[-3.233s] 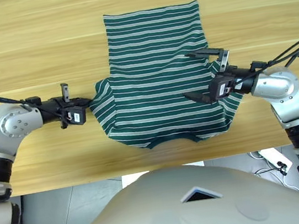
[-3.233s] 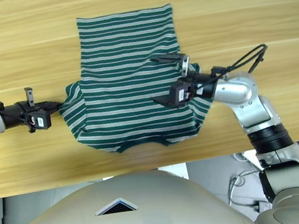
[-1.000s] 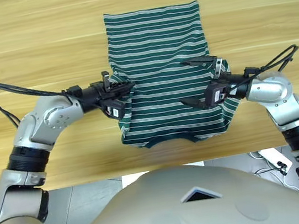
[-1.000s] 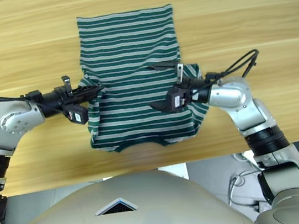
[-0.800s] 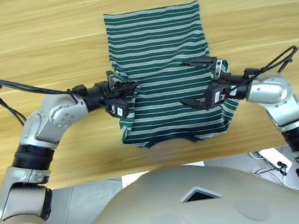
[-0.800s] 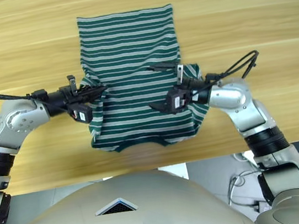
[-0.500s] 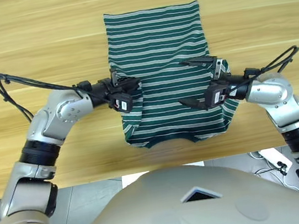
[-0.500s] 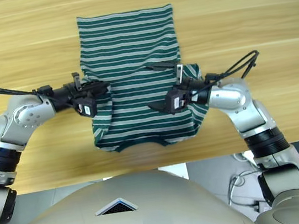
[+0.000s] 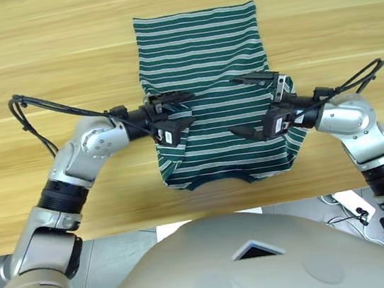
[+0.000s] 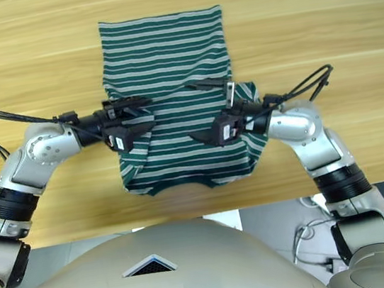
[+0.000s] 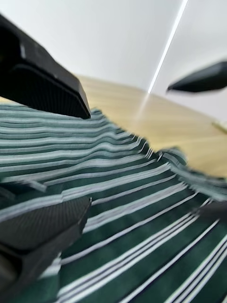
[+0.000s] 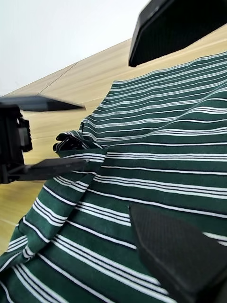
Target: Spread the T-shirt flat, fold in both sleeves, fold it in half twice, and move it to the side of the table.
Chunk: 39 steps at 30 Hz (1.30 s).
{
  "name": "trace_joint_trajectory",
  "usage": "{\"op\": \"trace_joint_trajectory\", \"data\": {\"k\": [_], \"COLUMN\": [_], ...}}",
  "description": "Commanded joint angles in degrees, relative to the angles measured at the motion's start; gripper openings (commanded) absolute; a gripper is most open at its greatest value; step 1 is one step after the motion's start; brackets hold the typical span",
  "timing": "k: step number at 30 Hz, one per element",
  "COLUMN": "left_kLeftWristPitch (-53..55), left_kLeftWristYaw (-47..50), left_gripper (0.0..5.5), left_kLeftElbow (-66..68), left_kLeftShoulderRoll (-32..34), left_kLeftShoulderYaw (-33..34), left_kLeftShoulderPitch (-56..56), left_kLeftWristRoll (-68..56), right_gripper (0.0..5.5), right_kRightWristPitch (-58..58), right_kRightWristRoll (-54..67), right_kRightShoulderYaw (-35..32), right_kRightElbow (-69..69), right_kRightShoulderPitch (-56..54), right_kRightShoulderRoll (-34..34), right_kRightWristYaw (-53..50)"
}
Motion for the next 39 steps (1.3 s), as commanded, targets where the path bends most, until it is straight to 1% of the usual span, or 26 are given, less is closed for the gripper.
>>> {"op": "trace_joint_trajectory", "data": {"k": [1, 2, 4, 5, 7, 9, 12, 19, 26, 39], "left_kLeftWristPitch": [0.19, -0.21, -0.80, -0.74, -0.39, -0.40, -0.83, -1.63, -1.79, -1.97], "left_kLeftWristYaw": [1.67, 1.73, 1.99, 2.53, 3.82, 4.84, 4.59, 4.50, 5.66, 6.31], "left_gripper": [3.77, 3.86, 4.25, 4.36, 4.77, 4.77, 4.77, 4.77, 4.77, 4.77], "left_kLeftElbow": [0.22, 0.98, 2.69, 4.12, 7.50, 10.38, 11.99, 13.08, 12.90, 11.46], "left_kLeftShoulderRoll": [3.97, 5.71, 8.69, 10.11, 12.29, 13.28, 12.94, 8.89, 7.31, 5.88], "left_kLeftShoulderYaw": [5.83, 7.32, 9.79, 10.69, 11.22, 10.82, 9.11, 5.03, 4.72, 3.94], "left_kLeftShoulderPitch": [0.02, 0.71, 1.97, 2.30, 2.45, 2.49, 3.02, 0.53, -1.51, -2.10], "left_kLeftWristRoll": [-1.25, -1.09, -0.69, 0.28, 3.61, 6.49, 8.26, 9.06, 9.30, 9.64], "right_gripper": [5.40, 5.40, 5.40, 5.40, 5.40, 5.40, 5.40, 5.40, 5.40, 5.40], "right_kRightWristPitch": [0.53, 0.60, 0.52, 0.49, 0.52, 0.50, 0.52, 0.74, 0.93, 1.07], "right_kRightWristRoll": [0.23, 0.42, 0.63, 0.59, 0.33, 0.12, 0.07, 0.18, 0.26, 0.02], "right_kRightShoulderYaw": [-2.04, -2.68, -3.55, -3.76, -3.89, -3.90, -3.71, -3.58, -3.52, -3.06], "right_kRightElbow": [-0.15, -0.20, -0.14, -0.01, 0.29, 0.48, 0.50, 0.12, -0.27, -0.59], "right_kRightShoulderPitch": [-0.13, -0.05, 0.08, -0.02, -0.30, -0.40, -0.52, -0.46, -0.18, 0.25], "right_kRightShoulderRoll": [-0.68, -1.02, -1.41, -1.42, -1.29, -1.16, -1.08, -1.14, -1.07, -0.73], "right_kRightWristYaw": [-1.04, -1.25, -1.45, -1.45, -1.47, -1.45, -1.34, -1.12, -1.12, -1.27]}}
